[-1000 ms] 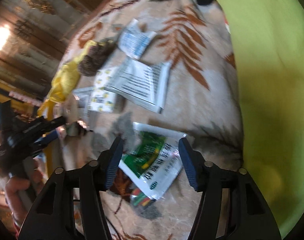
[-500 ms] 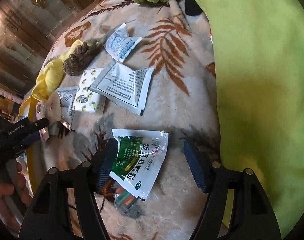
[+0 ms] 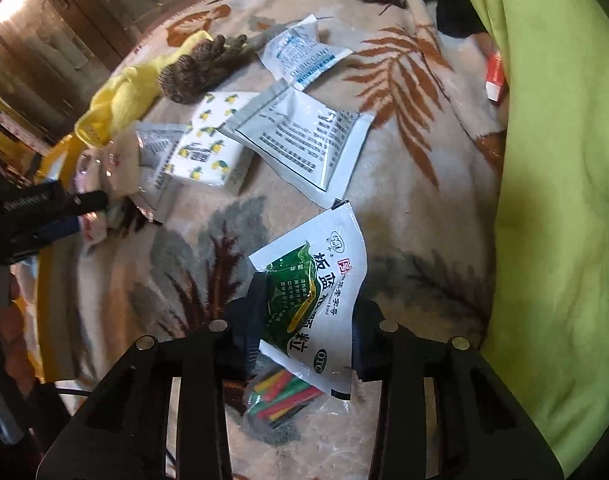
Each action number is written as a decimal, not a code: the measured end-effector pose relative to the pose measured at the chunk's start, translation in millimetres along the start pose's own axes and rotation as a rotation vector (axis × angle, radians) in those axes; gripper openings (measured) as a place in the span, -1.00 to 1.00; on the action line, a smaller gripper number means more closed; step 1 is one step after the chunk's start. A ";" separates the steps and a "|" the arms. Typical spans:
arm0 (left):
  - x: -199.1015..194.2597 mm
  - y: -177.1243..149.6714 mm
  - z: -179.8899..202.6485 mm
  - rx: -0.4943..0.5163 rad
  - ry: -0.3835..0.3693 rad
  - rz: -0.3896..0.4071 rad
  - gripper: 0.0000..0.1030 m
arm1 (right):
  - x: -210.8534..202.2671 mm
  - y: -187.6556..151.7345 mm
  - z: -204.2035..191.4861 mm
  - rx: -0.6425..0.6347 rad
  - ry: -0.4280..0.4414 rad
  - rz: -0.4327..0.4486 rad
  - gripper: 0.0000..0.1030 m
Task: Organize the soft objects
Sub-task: 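Grasp the white red-lettered packet with the left tool while the right tool grasps the green sachet, then carry the white packet and green sachet into the box and release both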
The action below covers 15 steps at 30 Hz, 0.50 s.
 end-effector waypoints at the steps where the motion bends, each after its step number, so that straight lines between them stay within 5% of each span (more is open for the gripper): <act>1: -1.9 -0.9 -1.6 -0.004 -0.004 0.005 -0.10 | -2.9 0.7 -1.1 0.013 0.033 0.011 -0.49; 15: -32.4 -15.1 -1.6 0.026 -0.059 0.027 -0.11 | -33.5 16.0 -37.2 0.026 0.212 0.092 -0.50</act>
Point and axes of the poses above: each gripper's, at about its wrist camera, not at the fingertips, and x roughly the way its jaws point, z to its right, y to its top, the point moved 10 cm from there along x, roughly the way its jaws point, and after that the axes turned 8 degrees about -x, right-handed, at the moved point
